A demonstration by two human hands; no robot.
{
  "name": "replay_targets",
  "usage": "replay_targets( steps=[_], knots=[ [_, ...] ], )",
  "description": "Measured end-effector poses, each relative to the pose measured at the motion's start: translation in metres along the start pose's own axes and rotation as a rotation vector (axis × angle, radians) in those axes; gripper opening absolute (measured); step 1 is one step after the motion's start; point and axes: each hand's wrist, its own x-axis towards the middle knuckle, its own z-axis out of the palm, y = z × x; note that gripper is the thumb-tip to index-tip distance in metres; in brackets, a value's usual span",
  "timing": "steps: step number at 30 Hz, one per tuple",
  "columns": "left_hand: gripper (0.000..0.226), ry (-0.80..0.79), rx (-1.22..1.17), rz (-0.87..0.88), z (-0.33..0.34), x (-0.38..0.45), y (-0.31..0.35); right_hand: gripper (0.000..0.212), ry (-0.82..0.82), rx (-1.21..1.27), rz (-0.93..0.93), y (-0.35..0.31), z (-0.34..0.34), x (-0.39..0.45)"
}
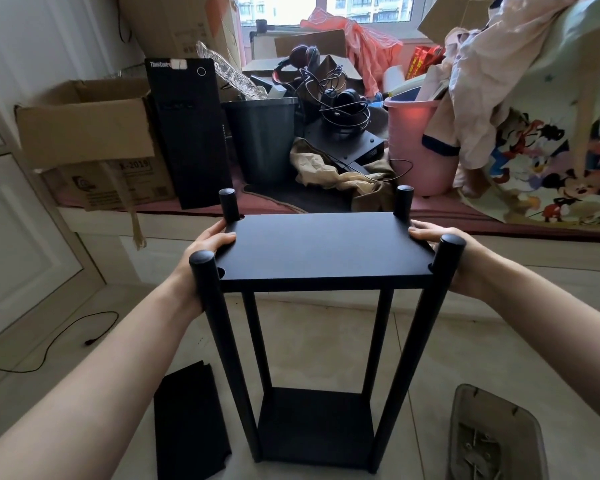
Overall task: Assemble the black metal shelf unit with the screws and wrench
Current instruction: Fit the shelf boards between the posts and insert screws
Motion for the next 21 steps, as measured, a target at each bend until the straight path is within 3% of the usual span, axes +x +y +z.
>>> replay_targets(
  steps=[5,13,21],
  knots=[
    [0.043,0.007,0.124,0.006,0.002,0.012,0.000,0.035,-0.048,0.016,-0.011,0.006,-0.004,0.004],
    [0.040,0.061,0.038,0.005,0.007,0.011,-0.010,0.023,-0.003,-0.021,0.028,0.019,-0.007,0.005],
    [0.033,0.009,0.007,-0.107,0.004,-0.004,-0.017,0.028,0.023,0.017,0.027,0.043,-0.009,0.009]
  ],
)
